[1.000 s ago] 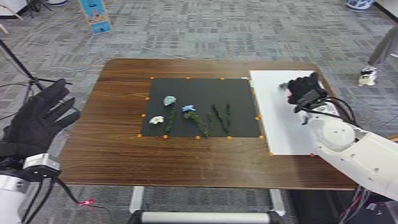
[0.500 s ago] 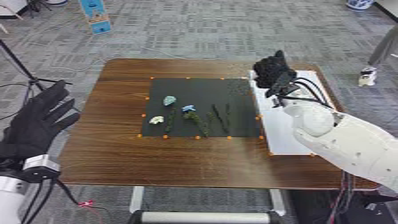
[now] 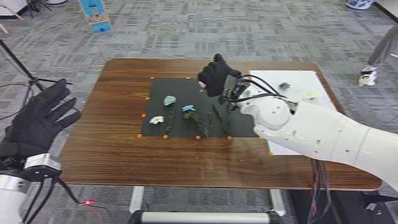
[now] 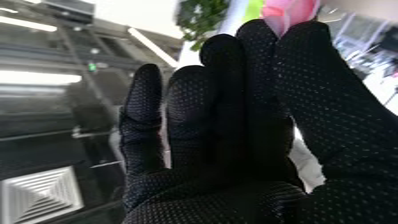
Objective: Arrange flowers
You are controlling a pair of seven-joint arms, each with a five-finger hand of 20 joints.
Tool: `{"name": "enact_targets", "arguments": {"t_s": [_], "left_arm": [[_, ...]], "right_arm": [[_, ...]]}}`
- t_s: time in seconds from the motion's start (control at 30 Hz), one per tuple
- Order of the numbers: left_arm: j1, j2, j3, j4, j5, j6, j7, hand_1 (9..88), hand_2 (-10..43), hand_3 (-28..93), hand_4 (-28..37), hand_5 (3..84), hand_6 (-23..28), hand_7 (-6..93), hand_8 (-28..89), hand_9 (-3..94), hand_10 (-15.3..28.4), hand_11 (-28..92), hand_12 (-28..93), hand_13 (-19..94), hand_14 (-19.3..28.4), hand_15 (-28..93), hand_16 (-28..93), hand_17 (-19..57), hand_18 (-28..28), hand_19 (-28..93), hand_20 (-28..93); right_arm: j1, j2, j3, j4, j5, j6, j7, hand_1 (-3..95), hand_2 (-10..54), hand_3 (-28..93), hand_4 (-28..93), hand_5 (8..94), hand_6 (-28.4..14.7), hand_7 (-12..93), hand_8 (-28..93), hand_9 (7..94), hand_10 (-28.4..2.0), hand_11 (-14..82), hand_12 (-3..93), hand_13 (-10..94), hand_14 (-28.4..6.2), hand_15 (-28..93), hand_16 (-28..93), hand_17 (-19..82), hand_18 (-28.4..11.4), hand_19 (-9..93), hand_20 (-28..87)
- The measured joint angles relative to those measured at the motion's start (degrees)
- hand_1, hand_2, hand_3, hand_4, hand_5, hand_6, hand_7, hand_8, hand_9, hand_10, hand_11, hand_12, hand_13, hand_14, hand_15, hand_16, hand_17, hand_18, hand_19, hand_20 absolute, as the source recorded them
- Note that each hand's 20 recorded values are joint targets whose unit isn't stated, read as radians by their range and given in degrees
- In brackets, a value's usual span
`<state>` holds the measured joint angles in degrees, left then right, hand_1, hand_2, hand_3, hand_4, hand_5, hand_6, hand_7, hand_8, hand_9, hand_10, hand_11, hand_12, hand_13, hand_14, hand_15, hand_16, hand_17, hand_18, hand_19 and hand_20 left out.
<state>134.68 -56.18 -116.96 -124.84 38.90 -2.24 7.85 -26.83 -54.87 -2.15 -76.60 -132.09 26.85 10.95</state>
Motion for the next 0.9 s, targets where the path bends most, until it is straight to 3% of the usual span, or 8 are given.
{"name": "enact_targets", "arguments": {"t_s": [0.3, 0.57, 0.9], "left_arm": [[-0.12, 0.07, 0.03, 0.05, -0.28, -0.03, 0.0, 29.9, -9.4, 52, -28.3, 22.5, 1.7, 14.9, -9, 16.6, 8.4, 9, 18, 12, 13.1, 8, 5, -12.6, 20.3, 36, 6], [-0.05, 0.07, -0.12, 0.05, -0.54, -0.06, 0.08, 30.0, -9.3, 52, -28.3, 22.4, 1.7, 14.7, -9, 16.6, 8.4, 9, 18, 12, 13.1, 8, 5, -12.7, 20.3, 36, 6], [-0.07, 0.07, -0.18, 0.05, -0.56, -0.07, 0.06, 29.9, -9.3, 52, -28.3, 22.4, 1.7, 14.4, -8, 16.6, 8.3, 8, 19, 12, 13.1, 8, 5, -12.6, 20.3, 36, 6]], "right_arm": [[-0.66, -3.1, -0.77, 6.82, 0.02, -1.34, -7.68, 48.8, -9.5, 78, -28, 66.1, 4.1, 58, 5, 64.0, -7.0, 36.3, 60.2, 53, -6.5, 72, 50, 22, -16.0, 69, 51], [-0.73, -0.5, -3.06, 0.99, -0.12, -3.22, -5.57, 48.6, -9.5, 77, -28, 66.1, 4.3, 58, 4, 63.9, -6.8, 36.1, 60.1, 53, -6.3, 72, 50, 22, -16.0, 69, 51], [-0.89, -0.31, -3.7, 0.6, -1.04, -3.7, -6.66, 48.5, -9.5, 77, -28, 66.0, 4.8, 58, 4, 63.5, -6.7, 36.3, 59.7, 52, -6.4, 72, 49, 21, -15.8, 68, 51]]}}
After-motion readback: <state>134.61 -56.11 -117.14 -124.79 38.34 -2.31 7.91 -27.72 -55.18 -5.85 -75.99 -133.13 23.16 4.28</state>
